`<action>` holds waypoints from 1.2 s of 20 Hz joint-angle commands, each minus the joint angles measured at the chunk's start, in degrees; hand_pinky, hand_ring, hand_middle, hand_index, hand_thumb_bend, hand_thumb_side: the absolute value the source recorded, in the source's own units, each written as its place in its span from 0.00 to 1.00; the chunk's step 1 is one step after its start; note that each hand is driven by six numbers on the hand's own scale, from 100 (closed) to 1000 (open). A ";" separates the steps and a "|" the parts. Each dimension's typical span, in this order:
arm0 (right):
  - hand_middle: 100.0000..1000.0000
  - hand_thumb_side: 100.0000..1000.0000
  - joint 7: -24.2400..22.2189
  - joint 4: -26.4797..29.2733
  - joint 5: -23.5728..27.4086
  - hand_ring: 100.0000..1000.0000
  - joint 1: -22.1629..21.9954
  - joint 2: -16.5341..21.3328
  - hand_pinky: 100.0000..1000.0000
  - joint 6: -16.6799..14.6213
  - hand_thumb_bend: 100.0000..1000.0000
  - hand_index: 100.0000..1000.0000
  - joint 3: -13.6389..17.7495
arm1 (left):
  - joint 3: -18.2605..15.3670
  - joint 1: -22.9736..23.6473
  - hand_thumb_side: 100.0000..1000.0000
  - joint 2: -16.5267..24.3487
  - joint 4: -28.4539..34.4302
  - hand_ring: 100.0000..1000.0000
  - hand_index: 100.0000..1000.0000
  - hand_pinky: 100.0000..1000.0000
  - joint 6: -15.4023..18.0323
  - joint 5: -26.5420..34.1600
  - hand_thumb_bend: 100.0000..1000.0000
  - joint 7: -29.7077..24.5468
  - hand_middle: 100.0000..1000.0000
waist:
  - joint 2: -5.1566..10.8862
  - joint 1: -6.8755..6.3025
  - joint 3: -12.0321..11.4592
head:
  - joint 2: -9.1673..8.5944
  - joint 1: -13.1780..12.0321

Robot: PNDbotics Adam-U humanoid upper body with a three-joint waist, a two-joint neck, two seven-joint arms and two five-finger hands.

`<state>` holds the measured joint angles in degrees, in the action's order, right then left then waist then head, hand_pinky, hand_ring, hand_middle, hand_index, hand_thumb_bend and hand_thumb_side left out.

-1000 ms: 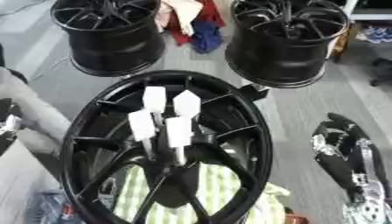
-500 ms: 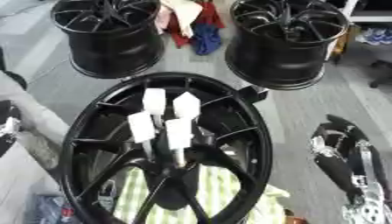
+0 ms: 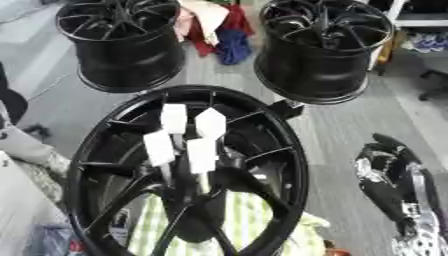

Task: Pull the pin out of the wheel hub.

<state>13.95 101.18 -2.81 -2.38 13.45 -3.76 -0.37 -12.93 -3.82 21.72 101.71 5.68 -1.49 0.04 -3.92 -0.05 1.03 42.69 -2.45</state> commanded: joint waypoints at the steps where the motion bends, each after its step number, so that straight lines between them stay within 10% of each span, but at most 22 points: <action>1: 0.62 0.16 -0.16 0.58 0.17 0.55 0.56 1.27 0.66 -0.12 0.00 0.78 0.10 | 1.67 -0.22 0.31 10.18 4.80 0.69 0.79 0.62 2.82 0.99 0.20 -4.26 0.69 | 0.39 -0.35 0.22 | -0.67 -0.35; 12: 0.62 0.16 -0.76 0.35 0.08 0.54 0.52 1.96 0.66 -0.06 0.00 0.78 -0.50 | 13.10 -8.76 0.33 36.97 6.97 0.70 0.84 0.70 11.62 -0.64 0.25 -28.63 0.73 | 0.56 -1.16 1.47 | 0.14 -1.84; 24: 0.61 0.16 -1.42 0.10 0.06 0.54 0.26 2.57 0.66 -0.07 0.00 0.78 -1.08 | 24.79 -23.60 0.28 37.54 0.51 0.68 0.86 0.73 14.37 -4.41 0.32 -44.38 0.74 | 1.02 -1.75 1.97 | 0.95 -2.52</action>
<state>12.76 100.78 -2.83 -2.54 14.65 -3.70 -1.46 11.34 -26.39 58.22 102.49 19.64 -5.42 -42.73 -3.51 -1.72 2.92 43.35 -4.86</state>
